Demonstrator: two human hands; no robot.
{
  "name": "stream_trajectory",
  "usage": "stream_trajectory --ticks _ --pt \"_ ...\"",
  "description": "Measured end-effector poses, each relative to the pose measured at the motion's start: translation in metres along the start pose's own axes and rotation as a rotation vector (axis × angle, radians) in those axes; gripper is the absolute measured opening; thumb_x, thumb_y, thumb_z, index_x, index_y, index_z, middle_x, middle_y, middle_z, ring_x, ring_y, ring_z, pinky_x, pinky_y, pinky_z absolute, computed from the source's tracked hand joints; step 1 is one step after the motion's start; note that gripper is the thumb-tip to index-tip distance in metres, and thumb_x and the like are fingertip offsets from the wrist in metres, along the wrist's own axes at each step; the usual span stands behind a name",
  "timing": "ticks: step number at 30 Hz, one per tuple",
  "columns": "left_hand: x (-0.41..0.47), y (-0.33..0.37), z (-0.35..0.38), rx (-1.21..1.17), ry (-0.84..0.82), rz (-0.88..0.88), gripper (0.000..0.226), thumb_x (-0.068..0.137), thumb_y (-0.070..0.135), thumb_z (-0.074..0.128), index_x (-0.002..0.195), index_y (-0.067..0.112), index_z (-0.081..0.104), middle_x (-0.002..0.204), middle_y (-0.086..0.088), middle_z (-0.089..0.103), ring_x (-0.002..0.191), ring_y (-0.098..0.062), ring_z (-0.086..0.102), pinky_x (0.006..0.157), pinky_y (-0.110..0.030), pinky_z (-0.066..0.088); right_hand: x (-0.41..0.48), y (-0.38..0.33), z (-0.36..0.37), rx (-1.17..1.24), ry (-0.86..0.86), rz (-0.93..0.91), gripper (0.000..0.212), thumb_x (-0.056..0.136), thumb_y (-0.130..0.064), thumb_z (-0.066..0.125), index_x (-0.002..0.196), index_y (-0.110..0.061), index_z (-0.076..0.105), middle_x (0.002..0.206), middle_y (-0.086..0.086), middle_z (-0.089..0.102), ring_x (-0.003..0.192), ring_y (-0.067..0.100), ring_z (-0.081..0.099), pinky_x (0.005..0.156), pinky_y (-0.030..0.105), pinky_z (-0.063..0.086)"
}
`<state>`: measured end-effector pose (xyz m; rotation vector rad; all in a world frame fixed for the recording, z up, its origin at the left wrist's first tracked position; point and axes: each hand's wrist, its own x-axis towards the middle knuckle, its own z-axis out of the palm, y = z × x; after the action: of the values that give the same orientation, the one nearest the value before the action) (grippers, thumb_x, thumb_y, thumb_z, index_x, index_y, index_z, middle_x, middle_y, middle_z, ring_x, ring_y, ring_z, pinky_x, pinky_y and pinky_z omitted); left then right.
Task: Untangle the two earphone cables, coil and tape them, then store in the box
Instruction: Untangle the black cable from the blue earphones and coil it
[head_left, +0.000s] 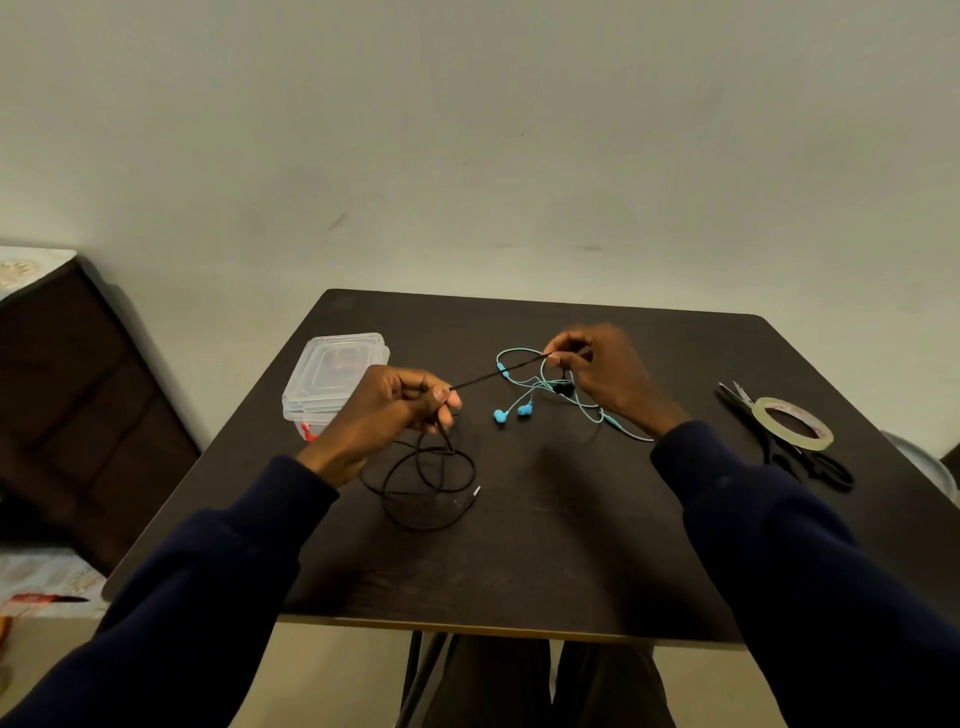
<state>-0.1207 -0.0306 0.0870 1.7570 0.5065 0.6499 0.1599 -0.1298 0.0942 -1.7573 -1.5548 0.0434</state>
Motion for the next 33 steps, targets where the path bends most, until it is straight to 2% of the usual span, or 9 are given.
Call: stream_trajectory --ticks 6,9,11,16,19,24,27,30,33 --pt "-0.003 -0.007 -0.001 0.045 -0.057 -0.071 0.017 0.097 0.013 0.062 0.098 0.003 0.076 0.086 -0.018 0.075 0.078 -0.021 0.071 0.069 -0.025 0.059 -0.003 0.017 0.006 -0.386 -0.023 -0.261 0.009 0.094 -0.011 0.064 0.098 -0.01 0.071 0.093 0.001 0.063 0.083 0.008 0.053 0.073 0.028 0.051" --pt "-0.002 -0.009 0.001 0.067 -0.075 -0.135 0.017 0.097 0.014 0.062 0.098 0.004 0.076 0.087 -0.016 0.076 0.08 -0.02 0.072 0.07 -0.025 0.059 -0.004 0.016 0.007 -0.228 0.078 -0.128 0.007 0.09 -0.004 0.067 0.092 -0.007 0.072 0.089 0.002 0.066 0.076 0.011 0.063 0.071 0.029 0.056" --pt "-0.002 -0.009 0.003 0.055 -0.068 -0.175 0.017 0.097 0.013 0.062 0.098 0.002 0.075 0.087 -0.018 0.076 0.078 -0.019 0.072 0.068 -0.025 0.06 -0.004 0.014 0.007 -0.091 0.174 -0.005 0.006 0.087 -0.003 0.072 0.091 -0.007 0.072 0.089 0.003 0.07 0.078 0.007 0.067 0.071 0.019 0.056" --pt "-0.001 -0.012 0.005 0.015 -0.026 -0.253 0.019 0.098 0.012 0.06 0.098 -0.001 0.074 0.086 -0.02 0.075 0.074 -0.024 0.072 0.066 -0.027 0.061 -0.005 0.008 0.001 -0.031 0.203 -0.028 0.006 0.088 -0.005 0.072 0.091 -0.009 0.07 0.092 0.002 0.067 0.077 0.007 0.069 0.07 0.017 0.056" --pt "0.0 -0.016 0.004 0.035 0.013 -0.304 0.018 0.099 0.009 0.059 0.095 -0.002 0.073 0.085 -0.021 0.075 0.069 -0.024 0.072 0.068 -0.031 0.062 -0.01 0.007 -0.004 0.0 0.13 -0.015 0.005 0.088 -0.009 0.072 0.092 -0.011 0.074 0.091 -0.001 0.068 0.076 0.007 0.069 0.07 0.017 0.057" --pt "0.001 -0.023 0.004 0.189 0.051 -0.371 0.014 0.097 0.011 0.062 0.099 0.001 0.071 0.082 -0.016 0.076 0.069 -0.024 0.074 0.067 -0.032 0.063 -0.029 0.012 -0.006 0.177 -0.065 0.092 0.011 0.089 -0.008 0.072 0.099 -0.007 0.077 0.085 0.003 0.072 0.073 0.017 0.072 0.071 0.032 0.06" --pt "0.001 -0.029 0.004 0.333 0.01 -0.32 0.015 0.093 0.012 0.067 0.105 0.006 0.074 0.094 -0.012 0.077 0.084 -0.022 0.075 0.082 -0.037 0.062 -0.044 0.006 -0.005 0.278 -0.143 0.148 0.013 0.088 -0.005 0.072 0.1 -0.002 0.076 0.081 0.004 0.073 0.069 0.013 0.069 0.065 0.023 0.055" --pt "0.002 -0.028 0.004 0.463 0.008 -0.176 0.035 0.088 0.01 0.073 0.122 0.017 0.07 0.122 -0.001 0.071 0.107 -0.013 0.068 0.098 -0.035 0.055 -0.052 -0.004 0.003 0.235 -0.202 0.166 0.01 0.086 -0.013 0.076 0.095 -0.009 0.079 0.074 0.0 0.074 0.062 0.008 0.065 0.058 0.019 0.051" --pt "0.005 -0.019 0.007 0.463 0.021 -0.038 0.047 0.085 0.006 0.076 0.127 0.026 0.068 0.135 0.004 0.064 0.115 -0.01 0.063 0.103 -0.033 0.05 -0.053 -0.017 0.016 0.161 -0.196 0.16 0.009 0.085 -0.014 0.077 0.093 -0.012 0.08 0.073 -0.006 0.074 0.061 0.0 0.065 0.06 0.012 0.047"
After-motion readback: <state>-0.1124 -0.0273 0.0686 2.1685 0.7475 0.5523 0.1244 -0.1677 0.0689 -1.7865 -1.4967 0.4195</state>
